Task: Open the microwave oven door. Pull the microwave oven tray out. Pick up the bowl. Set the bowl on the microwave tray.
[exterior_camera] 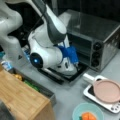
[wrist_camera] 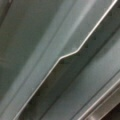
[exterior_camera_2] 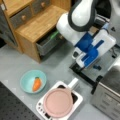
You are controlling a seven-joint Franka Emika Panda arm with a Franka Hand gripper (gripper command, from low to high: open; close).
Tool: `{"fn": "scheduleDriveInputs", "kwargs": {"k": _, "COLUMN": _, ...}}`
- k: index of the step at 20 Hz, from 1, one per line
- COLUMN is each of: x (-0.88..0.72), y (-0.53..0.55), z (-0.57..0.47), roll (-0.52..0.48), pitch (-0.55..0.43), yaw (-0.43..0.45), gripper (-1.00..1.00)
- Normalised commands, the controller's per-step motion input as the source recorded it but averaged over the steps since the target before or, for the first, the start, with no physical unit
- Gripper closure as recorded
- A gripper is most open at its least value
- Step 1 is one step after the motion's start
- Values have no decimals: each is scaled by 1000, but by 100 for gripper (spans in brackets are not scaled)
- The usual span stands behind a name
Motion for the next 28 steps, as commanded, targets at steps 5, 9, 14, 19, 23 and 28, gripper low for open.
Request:
{"fn": "scheduleDriveInputs", "kwargs": {"k": 5, "x": -20, "y": 118, "z": -239, "roll": 123, "pitch": -152, "yaw": -51, "gripper": -100}}
{"fn": "scheduleDriveInputs", "kwargs": {"k": 9, "x": -59, "y": 106, "z": -273, "roll": 130, "pitch": -136, "yaw": -58, "gripper": -100}}
{"fn": "scheduleDriveInputs", "kwargs": {"k": 14, "x": -93, "y": 82, "z": -220, "roll": 120, "pitch": -123, "yaw": -84, "gripper": -100}}
{"fn": "scheduleDriveInputs", "kwargs": {"k": 19, "x": -130, "y": 110, "z": -256, "roll": 119, "pitch": -106, "yaw": -128, "gripper": -100}}
{"fn": "scheduleDriveInputs", "kwargs": {"k": 23, "x": -162, "y": 104, "z": -237, "roll": 148, "pitch": -79, "yaw": -186, "gripper": -100}}
{"fn": "scheduleDriveInputs", "kwargs": {"k": 28, "x": -190, "y": 131, "z": -222, "roll": 162, "pitch": -70, "yaw": -216, "gripper": -100}}
